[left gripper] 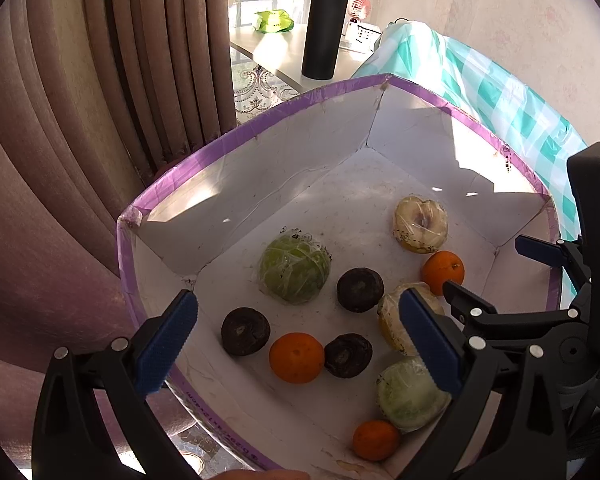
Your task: Organize fruits
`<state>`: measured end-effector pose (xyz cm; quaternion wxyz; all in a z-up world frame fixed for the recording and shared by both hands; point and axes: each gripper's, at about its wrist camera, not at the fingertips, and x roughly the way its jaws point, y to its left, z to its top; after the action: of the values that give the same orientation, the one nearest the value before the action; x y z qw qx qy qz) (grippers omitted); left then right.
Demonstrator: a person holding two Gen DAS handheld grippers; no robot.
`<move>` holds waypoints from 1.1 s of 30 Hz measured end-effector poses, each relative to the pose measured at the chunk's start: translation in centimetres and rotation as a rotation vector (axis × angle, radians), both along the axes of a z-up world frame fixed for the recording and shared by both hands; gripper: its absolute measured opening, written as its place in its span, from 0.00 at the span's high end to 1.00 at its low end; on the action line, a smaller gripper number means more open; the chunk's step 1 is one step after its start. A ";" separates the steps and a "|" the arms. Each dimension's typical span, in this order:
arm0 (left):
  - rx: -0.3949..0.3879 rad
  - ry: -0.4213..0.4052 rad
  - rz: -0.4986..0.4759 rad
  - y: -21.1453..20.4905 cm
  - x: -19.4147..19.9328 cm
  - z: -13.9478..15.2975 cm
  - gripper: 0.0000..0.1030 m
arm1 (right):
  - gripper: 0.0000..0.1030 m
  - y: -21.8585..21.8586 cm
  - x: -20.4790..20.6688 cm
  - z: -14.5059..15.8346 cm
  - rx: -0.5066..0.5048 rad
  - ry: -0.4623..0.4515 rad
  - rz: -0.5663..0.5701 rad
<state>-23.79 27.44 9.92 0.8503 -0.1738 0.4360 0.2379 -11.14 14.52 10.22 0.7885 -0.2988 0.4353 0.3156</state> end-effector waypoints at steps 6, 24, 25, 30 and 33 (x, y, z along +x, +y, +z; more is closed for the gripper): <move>0.003 0.003 0.003 -0.1 -0.1 -0.1 0.02 | 0.16 0.0 -0.1 -0.1 -0.002 -0.003 0.004; 0.003 0.003 -0.002 0.1 -0.1 -0.1 0.02 | 0.16 0.1 -0.2 -0.1 -0.005 -0.007 0.006; 0.003 0.003 -0.002 0.1 0.0 -0.1 0.02 | 0.16 0.1 -0.2 -0.1 -0.005 -0.007 0.007; 0.003 0.004 -0.003 0.2 0.0 -0.1 0.02 | 0.16 0.1 -0.2 -0.1 -0.005 -0.007 0.006; 0.003 0.005 -0.003 0.2 0.0 -0.1 0.02 | 0.16 0.1 -0.2 -0.1 -0.004 -0.007 0.006</move>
<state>-23.81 27.67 9.85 0.8500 -0.1710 0.4380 0.2377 -11.36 14.67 10.12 0.7883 -0.3029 0.4322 0.3162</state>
